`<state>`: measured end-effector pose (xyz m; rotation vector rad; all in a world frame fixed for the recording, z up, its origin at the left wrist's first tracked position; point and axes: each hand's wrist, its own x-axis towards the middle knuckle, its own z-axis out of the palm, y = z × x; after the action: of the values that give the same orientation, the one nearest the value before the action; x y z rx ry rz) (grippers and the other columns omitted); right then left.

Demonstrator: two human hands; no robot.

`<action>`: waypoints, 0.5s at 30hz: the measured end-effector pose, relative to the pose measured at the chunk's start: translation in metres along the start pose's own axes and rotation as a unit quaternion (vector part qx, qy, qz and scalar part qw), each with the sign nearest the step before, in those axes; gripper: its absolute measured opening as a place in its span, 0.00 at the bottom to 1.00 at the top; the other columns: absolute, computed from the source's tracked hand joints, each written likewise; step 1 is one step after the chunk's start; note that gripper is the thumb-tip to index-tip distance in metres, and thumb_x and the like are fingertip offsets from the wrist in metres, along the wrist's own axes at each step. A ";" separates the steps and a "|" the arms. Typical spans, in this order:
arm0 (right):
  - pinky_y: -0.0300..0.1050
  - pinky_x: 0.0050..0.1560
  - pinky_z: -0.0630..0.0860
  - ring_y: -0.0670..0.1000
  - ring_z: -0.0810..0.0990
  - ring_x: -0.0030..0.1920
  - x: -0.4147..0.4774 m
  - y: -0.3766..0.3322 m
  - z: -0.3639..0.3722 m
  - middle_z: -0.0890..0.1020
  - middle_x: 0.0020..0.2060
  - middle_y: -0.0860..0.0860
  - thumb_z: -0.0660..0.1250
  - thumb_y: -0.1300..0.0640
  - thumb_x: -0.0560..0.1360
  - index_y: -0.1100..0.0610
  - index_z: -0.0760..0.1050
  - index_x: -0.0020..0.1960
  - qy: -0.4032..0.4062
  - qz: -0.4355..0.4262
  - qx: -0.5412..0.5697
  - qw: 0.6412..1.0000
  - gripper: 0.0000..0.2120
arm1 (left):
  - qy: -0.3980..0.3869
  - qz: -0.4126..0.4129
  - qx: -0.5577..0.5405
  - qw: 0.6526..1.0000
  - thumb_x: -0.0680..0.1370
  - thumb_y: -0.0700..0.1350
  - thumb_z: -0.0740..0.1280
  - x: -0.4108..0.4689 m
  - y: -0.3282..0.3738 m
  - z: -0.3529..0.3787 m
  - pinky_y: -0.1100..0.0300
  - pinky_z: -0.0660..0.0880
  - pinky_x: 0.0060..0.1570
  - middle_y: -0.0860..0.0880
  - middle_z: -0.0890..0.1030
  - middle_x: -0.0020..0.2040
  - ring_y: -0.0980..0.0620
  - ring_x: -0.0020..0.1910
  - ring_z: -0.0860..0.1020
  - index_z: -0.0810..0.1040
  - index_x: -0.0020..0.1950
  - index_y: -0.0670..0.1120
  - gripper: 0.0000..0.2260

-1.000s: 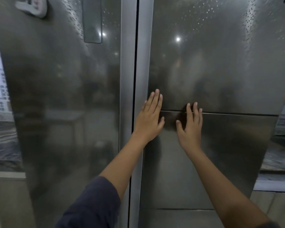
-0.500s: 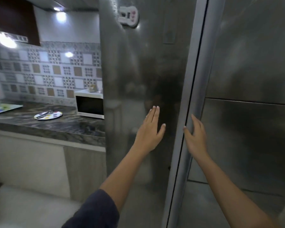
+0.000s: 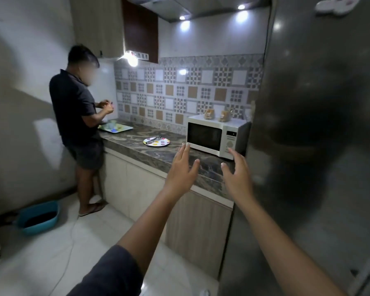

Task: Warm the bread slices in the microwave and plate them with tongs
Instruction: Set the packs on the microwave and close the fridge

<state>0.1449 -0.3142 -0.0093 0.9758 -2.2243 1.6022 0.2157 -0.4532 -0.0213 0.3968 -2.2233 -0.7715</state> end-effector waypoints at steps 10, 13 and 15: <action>0.45 0.70 0.59 0.50 0.61 0.72 0.184 0.042 0.165 0.63 0.72 0.50 0.59 0.59 0.78 0.53 0.62 0.73 -0.019 0.012 0.014 1.000 0.23 | 0.019 -0.017 0.032 0.999 0.81 0.50 0.57 0.191 -0.139 -0.019 0.56 0.51 0.74 0.48 0.54 0.78 0.53 0.77 0.50 0.53 0.77 0.45 0.26; 0.45 0.70 0.58 0.50 0.61 0.72 0.239 0.058 0.198 0.62 0.72 0.51 0.59 0.59 0.78 0.54 0.62 0.72 -0.013 0.018 0.003 1.000 0.23 | 0.009 -0.027 0.034 0.999 0.81 0.51 0.56 0.239 -0.177 -0.010 0.54 0.52 0.74 0.49 0.53 0.78 0.52 0.77 0.50 0.52 0.77 0.46 0.27; 0.44 0.70 0.58 0.50 0.61 0.72 0.270 0.072 0.219 0.62 0.72 0.51 0.59 0.58 0.79 0.54 0.62 0.72 -0.014 0.022 -0.004 1.000 0.22 | -0.006 -0.032 0.032 0.999 0.81 0.52 0.56 0.268 -0.205 -0.001 0.53 0.52 0.74 0.49 0.53 0.78 0.51 0.77 0.50 0.51 0.77 0.47 0.27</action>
<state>-0.0619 -0.6023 0.0003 0.9601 -2.2841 1.6054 0.0439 -0.7425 -0.0043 0.4982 -2.2596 -0.7394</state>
